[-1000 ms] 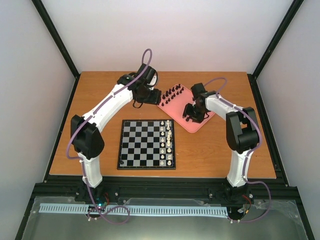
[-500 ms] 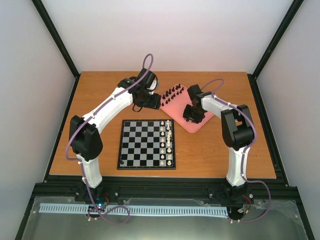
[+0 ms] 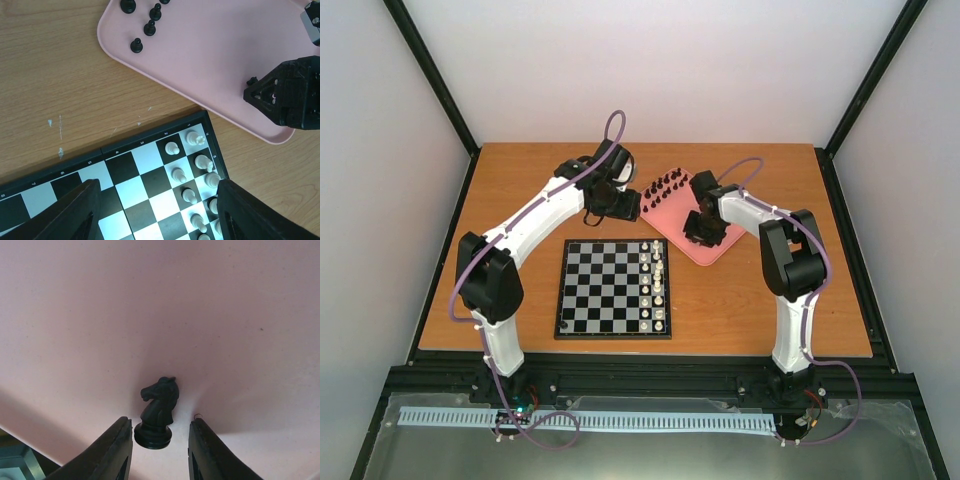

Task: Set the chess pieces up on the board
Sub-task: Pick up the chess piece from the storage box, then place the chess piece on the chessboard.

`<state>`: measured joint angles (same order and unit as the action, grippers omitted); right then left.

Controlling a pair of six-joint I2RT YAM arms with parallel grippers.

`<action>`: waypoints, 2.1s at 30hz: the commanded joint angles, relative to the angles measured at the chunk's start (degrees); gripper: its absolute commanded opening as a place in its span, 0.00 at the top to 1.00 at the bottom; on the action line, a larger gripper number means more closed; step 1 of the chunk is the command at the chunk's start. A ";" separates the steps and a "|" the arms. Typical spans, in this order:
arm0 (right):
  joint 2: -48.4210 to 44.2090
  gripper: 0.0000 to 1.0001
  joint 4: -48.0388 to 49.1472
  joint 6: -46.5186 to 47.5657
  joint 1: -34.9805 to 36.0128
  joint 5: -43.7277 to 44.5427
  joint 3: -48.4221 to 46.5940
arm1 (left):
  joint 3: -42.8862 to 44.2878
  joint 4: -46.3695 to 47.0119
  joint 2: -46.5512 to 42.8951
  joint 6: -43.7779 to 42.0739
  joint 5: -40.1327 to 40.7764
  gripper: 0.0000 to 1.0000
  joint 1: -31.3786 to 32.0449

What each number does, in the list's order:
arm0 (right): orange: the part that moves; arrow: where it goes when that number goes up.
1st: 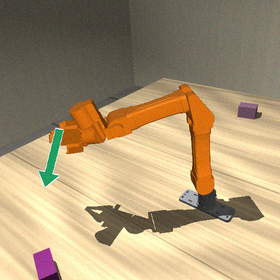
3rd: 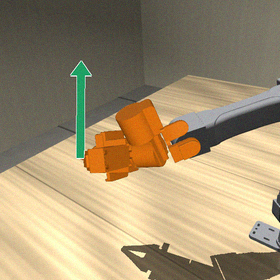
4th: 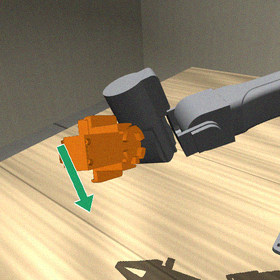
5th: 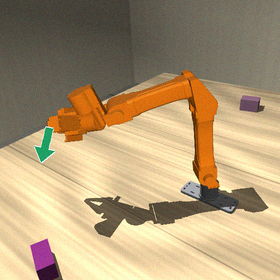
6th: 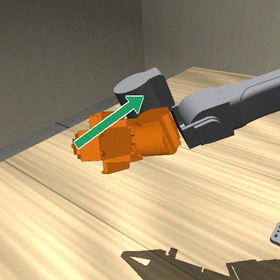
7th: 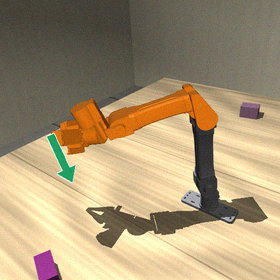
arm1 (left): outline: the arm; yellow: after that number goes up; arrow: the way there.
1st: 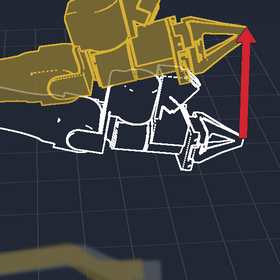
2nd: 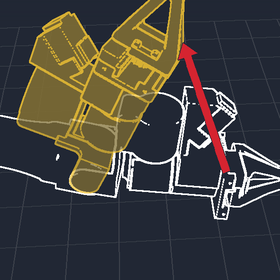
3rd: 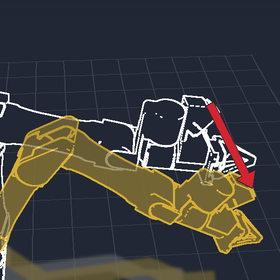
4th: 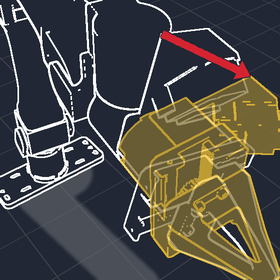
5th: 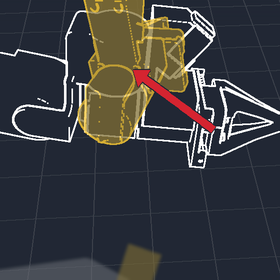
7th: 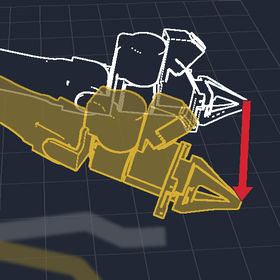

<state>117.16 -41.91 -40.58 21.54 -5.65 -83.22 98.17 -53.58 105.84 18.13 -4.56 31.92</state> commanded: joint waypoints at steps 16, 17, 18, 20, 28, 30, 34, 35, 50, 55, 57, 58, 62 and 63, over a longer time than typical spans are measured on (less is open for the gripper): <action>0.24 0.84 -1.92 -0.02 1.05 2.14 -1.37 | -1.40 2.08 -1.61 -0.89 -0.91 0.34 0.16; 0.00 0.84 -2.09 0.17 1.04 2.21 -1.40 | -1.33 2.03 -1.56 -0.91 -0.89 0.34 0.16; -0.32 0.85 -2.30 0.74 1.05 2.01 -1.65 | -1.32 1.98 -1.50 -0.95 -0.89 0.34 0.16; -1.04 0.86 -3.38 2.85 1.05 1.66 -2.51 | -1.33 1.91 -1.43 -1.13 -0.90 0.34 0.16; -9.40 0.89 -5.37 19.10 0.75 -3.79 -2.61 | -1.28 2.09 -1.21 -1.67 -0.76 0.33 0.07; -12.19 0.89 -4.89 21.71 0.14 -6.00 -1.39 | -0.95 1.98 -0.92 -1.77 -1.04 0.33 0.07; -17.42 0.90 -4.04 25.29 -2.01 -12.28 0.85 | -0.01 1.75 -0.44 -2.03 -2.29 0.32 0.07; -18.54 0.90 -4.05 26.19 -2.60 -14.03 1.36 | 0.36 1.70 -0.32 -2.15 -2.91 0.32 -0.01; -35.63 0.90 -7.38 40.75 -3.70 -31.09 4.04 | 2.93 15.85 -1.08 18.46 -43.93 0.36 -6.61; -37.03 0.90 -7.24 41.20 -3.70 -34.65 4.44 | 2.82 21.58 -0.02 27.39 -50.45 0.37 -6.61; -36.96 0.90 -7.14 41.36 -3.71 -35.23 4.91 | 3.28 22.82 0.31 29.50 -52.37 0.37 -6.52; -36.94 0.90 -7.07 41.43 -3.71 -35.53 4.93 | 3.77 22.47 0.51 29.74 -53.01 0.38 -6.52; -36.80 0.90 -6.41 41.26 -3.70 -35.46 4.26 | 5.56 20.11 1.83 29.31 -54.75 0.41 -6.32; -36.52 0.90 -6.43 41.28 -3.70 -35.28 3.88 | 5.54 20.06 2.04 29.26 -55.24 0.42 -6.03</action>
<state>80.66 -48.66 -0.21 17.80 -39.57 -78.65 100.88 -34.24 106.52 44.71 -54.85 25.23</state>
